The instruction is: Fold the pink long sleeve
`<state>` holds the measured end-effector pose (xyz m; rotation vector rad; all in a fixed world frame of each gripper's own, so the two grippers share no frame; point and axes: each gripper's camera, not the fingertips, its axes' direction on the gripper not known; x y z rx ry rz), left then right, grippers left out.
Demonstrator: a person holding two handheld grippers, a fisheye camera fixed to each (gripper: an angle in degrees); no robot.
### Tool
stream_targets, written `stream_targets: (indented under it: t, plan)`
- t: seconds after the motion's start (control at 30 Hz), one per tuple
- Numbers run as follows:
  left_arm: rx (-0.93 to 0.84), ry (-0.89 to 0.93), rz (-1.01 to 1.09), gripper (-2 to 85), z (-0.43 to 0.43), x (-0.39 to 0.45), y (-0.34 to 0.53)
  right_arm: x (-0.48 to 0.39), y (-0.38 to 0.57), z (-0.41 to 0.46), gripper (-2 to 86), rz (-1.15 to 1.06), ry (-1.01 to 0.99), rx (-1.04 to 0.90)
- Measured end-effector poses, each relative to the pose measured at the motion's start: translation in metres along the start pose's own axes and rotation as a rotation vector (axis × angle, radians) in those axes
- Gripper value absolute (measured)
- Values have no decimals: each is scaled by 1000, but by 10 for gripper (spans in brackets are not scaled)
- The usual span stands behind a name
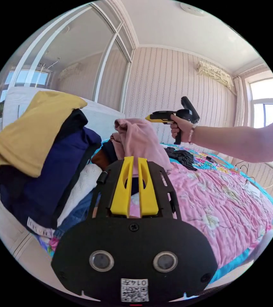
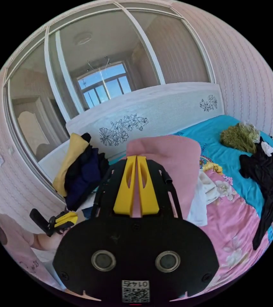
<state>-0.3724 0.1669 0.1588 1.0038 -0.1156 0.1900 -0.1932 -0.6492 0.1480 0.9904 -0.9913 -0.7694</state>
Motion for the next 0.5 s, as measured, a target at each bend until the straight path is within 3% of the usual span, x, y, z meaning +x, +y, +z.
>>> stream_targets:
  t: [0.2,0.37,0.5]
  plan:
    - [-226,233,69,42,-9,89,43,21,170,-171,73,235,129,-69]
    - [-353,491,204,53,10,200,52,30,345,-340,82,546,453,-218]
    - [-436,631,285,59,35,278,49,33,414,-453,86,760,648,-218]
